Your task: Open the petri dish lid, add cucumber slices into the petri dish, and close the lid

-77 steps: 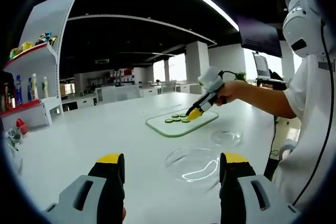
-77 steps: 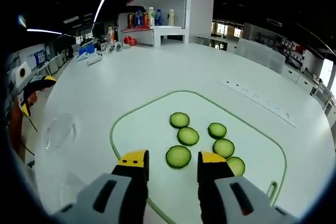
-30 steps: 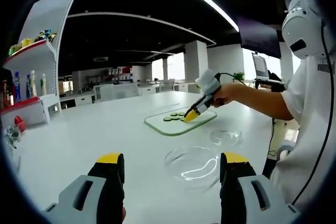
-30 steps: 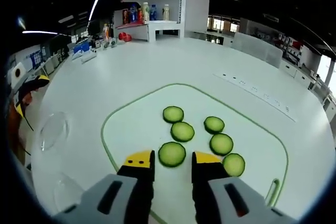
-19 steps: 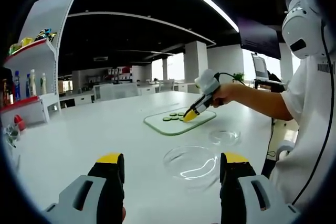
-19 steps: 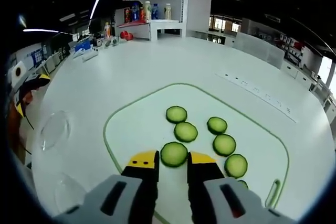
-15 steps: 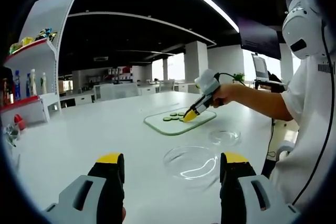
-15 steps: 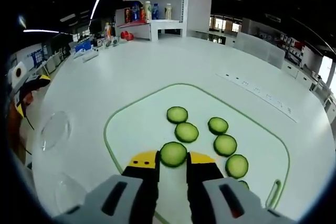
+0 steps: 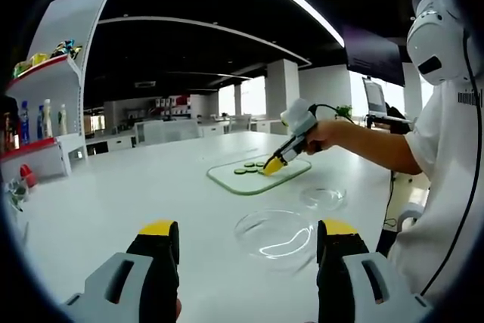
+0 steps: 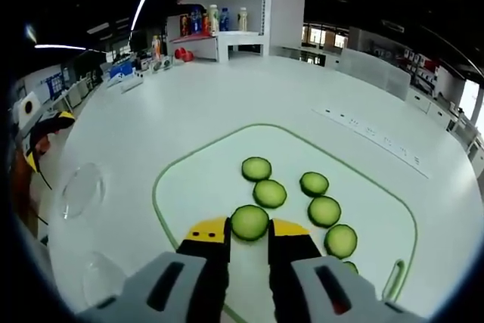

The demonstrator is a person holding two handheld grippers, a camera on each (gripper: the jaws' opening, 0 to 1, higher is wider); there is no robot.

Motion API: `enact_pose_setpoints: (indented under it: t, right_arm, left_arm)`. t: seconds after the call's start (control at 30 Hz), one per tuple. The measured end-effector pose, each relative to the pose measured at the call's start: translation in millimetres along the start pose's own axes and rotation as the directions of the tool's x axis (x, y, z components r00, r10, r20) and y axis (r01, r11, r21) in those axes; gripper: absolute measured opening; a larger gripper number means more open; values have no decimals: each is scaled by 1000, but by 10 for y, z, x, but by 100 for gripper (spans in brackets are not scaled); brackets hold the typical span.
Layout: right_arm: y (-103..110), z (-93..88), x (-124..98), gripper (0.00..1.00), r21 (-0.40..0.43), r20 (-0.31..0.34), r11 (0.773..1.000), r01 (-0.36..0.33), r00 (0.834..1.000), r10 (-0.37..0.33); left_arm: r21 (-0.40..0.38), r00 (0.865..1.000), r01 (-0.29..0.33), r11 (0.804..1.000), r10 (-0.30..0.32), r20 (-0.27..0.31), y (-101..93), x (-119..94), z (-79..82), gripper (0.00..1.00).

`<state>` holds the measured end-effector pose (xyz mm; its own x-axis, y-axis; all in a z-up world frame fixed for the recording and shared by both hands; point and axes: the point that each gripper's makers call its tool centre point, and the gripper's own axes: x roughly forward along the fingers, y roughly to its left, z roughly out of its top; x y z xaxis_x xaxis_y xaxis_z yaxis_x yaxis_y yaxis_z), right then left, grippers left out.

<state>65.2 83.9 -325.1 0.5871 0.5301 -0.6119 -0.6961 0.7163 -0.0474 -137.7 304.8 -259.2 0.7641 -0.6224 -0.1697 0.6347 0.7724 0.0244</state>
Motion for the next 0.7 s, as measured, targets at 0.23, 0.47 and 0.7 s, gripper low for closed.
enact_pose_setpoints:
  t: [0.23,0.47,0.7]
  right_arm:
    - [2,15,-31,19,0,8,1000,-4,1000,4]
    - [-22,8,-79,19,20,22,1000,-13,1000,12]
    - [-41,36,-162,19,64,57,997,-43,998,39]
  left_arm:
    - [0,1000,2,1000,-2,-2,-12,7,-1,74]
    - [5,1000,4,1000,-4,-3,-27,15,13,74]
    - [10,1000,10,1000,-10,-3,-47,34,33,74]
